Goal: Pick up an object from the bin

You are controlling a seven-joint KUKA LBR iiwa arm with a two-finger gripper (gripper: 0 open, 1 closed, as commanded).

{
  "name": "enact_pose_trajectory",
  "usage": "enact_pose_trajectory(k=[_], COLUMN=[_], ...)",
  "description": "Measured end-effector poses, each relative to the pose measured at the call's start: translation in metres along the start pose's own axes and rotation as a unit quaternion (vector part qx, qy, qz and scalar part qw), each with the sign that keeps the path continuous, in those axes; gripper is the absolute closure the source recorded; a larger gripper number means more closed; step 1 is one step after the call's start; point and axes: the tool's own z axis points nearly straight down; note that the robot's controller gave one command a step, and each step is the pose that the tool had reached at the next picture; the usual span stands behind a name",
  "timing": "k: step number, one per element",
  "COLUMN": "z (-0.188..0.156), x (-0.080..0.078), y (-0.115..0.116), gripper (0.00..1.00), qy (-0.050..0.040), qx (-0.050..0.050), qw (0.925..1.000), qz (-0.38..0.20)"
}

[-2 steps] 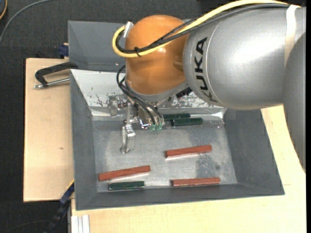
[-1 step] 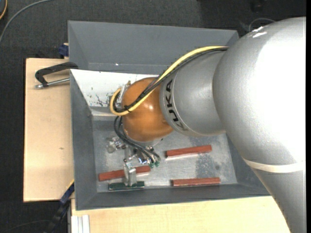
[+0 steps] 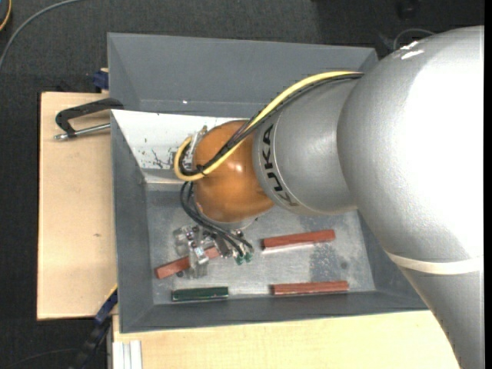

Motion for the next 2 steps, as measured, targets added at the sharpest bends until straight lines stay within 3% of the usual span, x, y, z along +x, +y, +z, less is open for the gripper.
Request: enact_pose_trajectory(k=[1, 2], z=[-0.127, -0.219], x=[-0.013, -0.005], y=[0.007, 0.029], gripper=[1.0, 1.0], qy=[-0.0065, -0.005], qx=[0.0, 0.001], qw=[1.0, 0.9781], qz=[-0.006, -0.208])
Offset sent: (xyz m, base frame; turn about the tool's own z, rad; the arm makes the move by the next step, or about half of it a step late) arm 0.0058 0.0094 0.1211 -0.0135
